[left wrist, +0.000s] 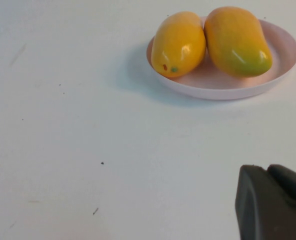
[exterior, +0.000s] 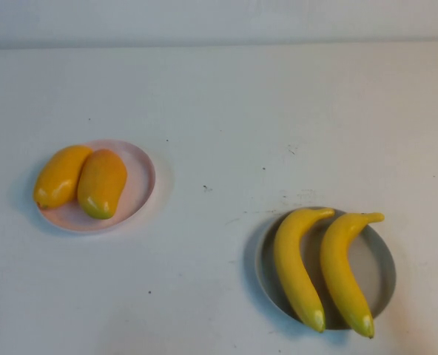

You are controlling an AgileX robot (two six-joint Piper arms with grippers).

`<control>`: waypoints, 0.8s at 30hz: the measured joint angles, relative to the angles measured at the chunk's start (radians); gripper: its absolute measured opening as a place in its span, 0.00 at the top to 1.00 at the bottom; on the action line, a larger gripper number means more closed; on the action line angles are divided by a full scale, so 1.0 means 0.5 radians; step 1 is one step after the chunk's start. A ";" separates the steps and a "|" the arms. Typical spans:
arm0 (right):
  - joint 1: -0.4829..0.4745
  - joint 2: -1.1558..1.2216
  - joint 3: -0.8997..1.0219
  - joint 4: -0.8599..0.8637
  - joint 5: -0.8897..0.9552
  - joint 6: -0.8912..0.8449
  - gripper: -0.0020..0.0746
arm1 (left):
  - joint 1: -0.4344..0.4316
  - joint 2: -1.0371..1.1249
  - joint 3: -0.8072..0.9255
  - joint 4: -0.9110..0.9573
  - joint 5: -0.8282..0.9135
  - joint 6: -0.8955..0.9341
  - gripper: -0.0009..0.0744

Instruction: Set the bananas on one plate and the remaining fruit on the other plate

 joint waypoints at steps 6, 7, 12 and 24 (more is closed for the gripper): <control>0.000 -0.084 0.000 0.009 0.187 0.000 0.99 | 0.000 -0.003 0.000 0.000 0.000 0.000 0.99; 0.000 -0.084 0.000 0.020 0.196 0.000 0.99 | 0.000 -0.003 0.000 0.000 0.000 0.000 0.99; 0.000 -0.084 0.000 0.044 0.196 -0.049 0.99 | 0.000 -0.003 0.000 0.000 0.000 0.000 0.99; 0.000 -0.084 0.000 0.547 0.400 -0.701 0.99 | 0.000 -0.003 0.000 0.000 0.000 0.000 0.99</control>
